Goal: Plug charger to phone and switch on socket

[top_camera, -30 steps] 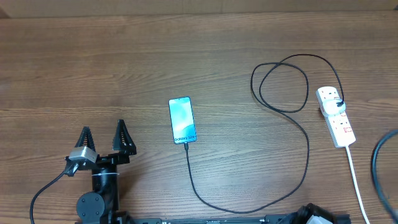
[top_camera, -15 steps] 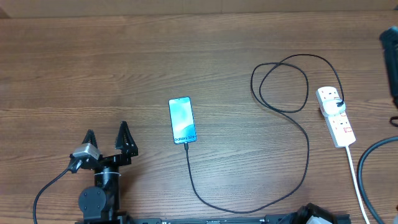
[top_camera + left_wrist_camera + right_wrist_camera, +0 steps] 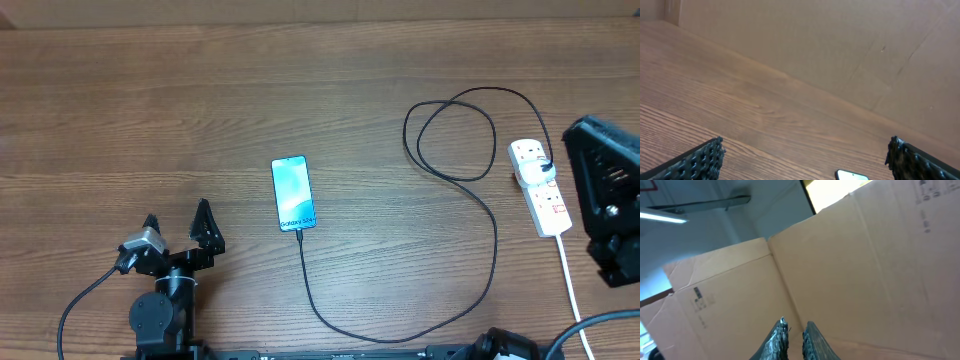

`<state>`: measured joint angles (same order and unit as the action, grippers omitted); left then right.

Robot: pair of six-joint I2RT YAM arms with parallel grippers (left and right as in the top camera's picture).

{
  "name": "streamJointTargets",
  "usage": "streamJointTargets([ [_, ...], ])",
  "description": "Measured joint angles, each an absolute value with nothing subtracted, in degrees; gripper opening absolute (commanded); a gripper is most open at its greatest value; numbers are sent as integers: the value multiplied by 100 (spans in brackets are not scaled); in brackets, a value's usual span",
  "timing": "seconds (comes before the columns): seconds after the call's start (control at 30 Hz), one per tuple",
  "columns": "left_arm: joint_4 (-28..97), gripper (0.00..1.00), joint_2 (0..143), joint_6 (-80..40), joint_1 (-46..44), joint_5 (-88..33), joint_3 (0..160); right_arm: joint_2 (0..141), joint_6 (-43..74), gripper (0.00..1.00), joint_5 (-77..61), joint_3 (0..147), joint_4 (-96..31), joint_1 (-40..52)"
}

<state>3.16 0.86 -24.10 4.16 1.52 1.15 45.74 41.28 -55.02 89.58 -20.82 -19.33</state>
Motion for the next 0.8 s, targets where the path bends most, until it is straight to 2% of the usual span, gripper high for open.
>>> streamJointTargets([
  [0.8,543,100,86,-2408,416,150,110,3020,3358,12,-4757,9004,-2567,-1361],
])
